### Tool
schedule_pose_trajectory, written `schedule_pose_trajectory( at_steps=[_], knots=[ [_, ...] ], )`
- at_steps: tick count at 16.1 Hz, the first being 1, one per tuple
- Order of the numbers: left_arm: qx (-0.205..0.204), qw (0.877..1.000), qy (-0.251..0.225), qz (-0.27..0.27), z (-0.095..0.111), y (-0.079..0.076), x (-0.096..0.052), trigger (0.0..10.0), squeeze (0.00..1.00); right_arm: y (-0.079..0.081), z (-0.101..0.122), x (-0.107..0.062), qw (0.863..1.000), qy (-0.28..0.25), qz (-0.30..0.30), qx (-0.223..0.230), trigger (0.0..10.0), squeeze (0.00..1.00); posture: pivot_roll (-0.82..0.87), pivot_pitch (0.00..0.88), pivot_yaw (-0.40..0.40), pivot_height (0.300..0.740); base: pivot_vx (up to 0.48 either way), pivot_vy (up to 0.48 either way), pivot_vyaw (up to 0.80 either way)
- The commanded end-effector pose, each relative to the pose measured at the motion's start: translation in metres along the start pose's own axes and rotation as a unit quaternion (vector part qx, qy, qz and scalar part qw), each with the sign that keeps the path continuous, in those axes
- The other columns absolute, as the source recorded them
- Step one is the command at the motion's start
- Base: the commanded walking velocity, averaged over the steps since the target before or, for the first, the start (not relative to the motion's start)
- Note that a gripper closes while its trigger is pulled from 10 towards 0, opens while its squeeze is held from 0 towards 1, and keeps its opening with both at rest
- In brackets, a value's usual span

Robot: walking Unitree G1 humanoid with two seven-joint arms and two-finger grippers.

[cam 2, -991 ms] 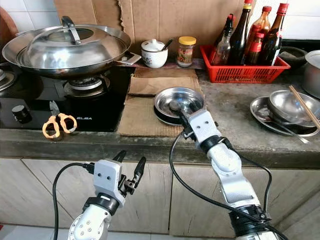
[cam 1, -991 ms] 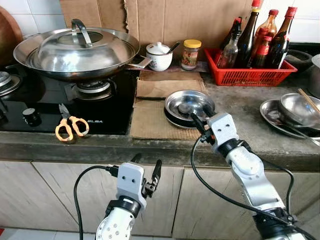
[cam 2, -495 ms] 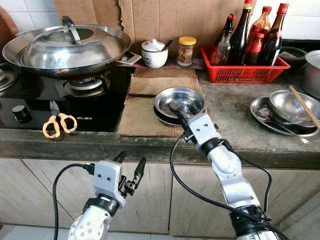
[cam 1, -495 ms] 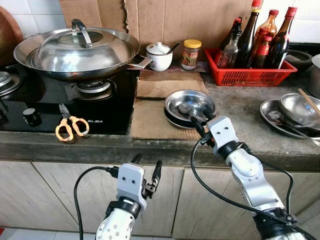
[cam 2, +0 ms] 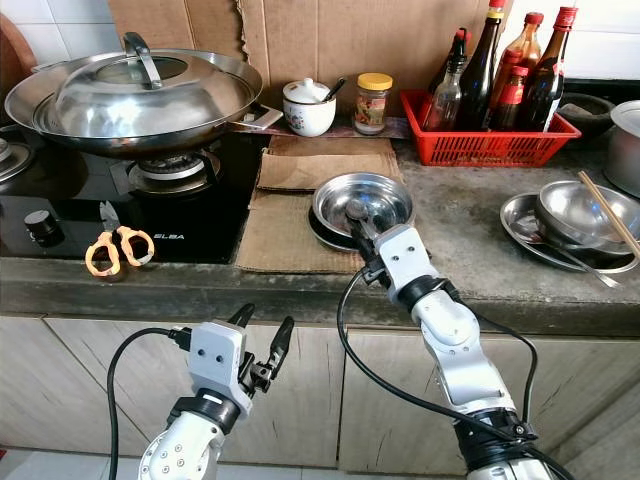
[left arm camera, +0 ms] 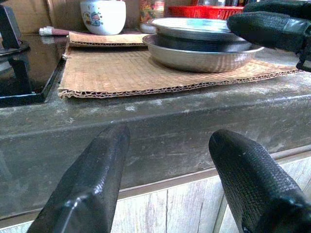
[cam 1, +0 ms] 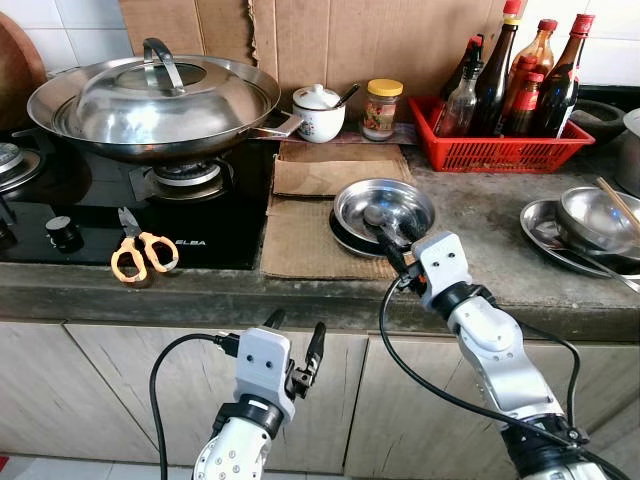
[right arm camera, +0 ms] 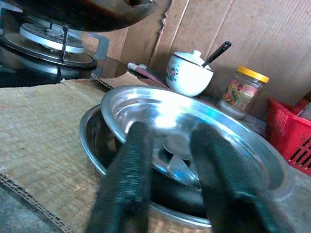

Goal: Kitchen organization

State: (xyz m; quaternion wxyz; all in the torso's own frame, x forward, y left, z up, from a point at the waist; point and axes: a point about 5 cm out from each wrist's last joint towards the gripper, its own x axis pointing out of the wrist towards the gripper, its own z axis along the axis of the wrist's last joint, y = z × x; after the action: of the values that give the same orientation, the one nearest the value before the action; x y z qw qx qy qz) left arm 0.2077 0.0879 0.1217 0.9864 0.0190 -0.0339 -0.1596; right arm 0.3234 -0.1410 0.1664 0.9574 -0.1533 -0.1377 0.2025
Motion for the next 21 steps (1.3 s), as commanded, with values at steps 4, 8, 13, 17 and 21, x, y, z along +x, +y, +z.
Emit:
schedule_pose_trajectory(
  at_steps=[4, 8, 13, 17, 21],
  knots=[
    [0.001, 1.0, -0.001, 0.0, 0.001, -0.001, 0.0, 10.0, 0.0, -0.006, 0.004, 0.005, 1.0, -0.001, -0.008, 0.008, 0.0, 0.0, 0.12, 0.029, -0.061, 0.74, 0.0, 0.0, 0.0],
    [0.001, 1.0, -0.001, 0.002, 0.001, -0.001, 0.001, 10.0, 0.0, -0.01, 0.012, 0.011, 1.0, -0.017, -0.019, 0.012, 0.0, 0.0, 0.12, 0.031, -0.062, 0.74, 0.0, 0.0, 0.0],
    [0.002, 1.0, -0.001, 0.005, 0.001, 0.001, 0.001, 10.0, 0.0, -0.012, 0.037, 0.016, 0.99, -0.057, -0.078, 0.101, 0.0, 0.0, 0.12, 0.03, -0.062, 0.74, 0.0, 0.0, 0.0],
    [0.003, 1.0, 0.001, 0.005, 0.001, 0.002, 0.001, 10.0, 0.0, 0.006, 0.059, 0.001, 0.981, -0.094, -0.11, 0.131, 0.0, 0.0, 0.11, 0.024, -0.054, 0.74, 0.0, 0.0, 0.0],
    [0.006, 1.0, -0.001, 0.007, 0.001, 0.002, 0.003, 10.0, 0.0, 0.008, 0.068, -0.014, 0.971, -0.106, -0.164, 0.138, 0.0, 0.0, 0.11, 0.014, -0.049, 0.74, 0.0, 0.0, 0.0]
  ],
)
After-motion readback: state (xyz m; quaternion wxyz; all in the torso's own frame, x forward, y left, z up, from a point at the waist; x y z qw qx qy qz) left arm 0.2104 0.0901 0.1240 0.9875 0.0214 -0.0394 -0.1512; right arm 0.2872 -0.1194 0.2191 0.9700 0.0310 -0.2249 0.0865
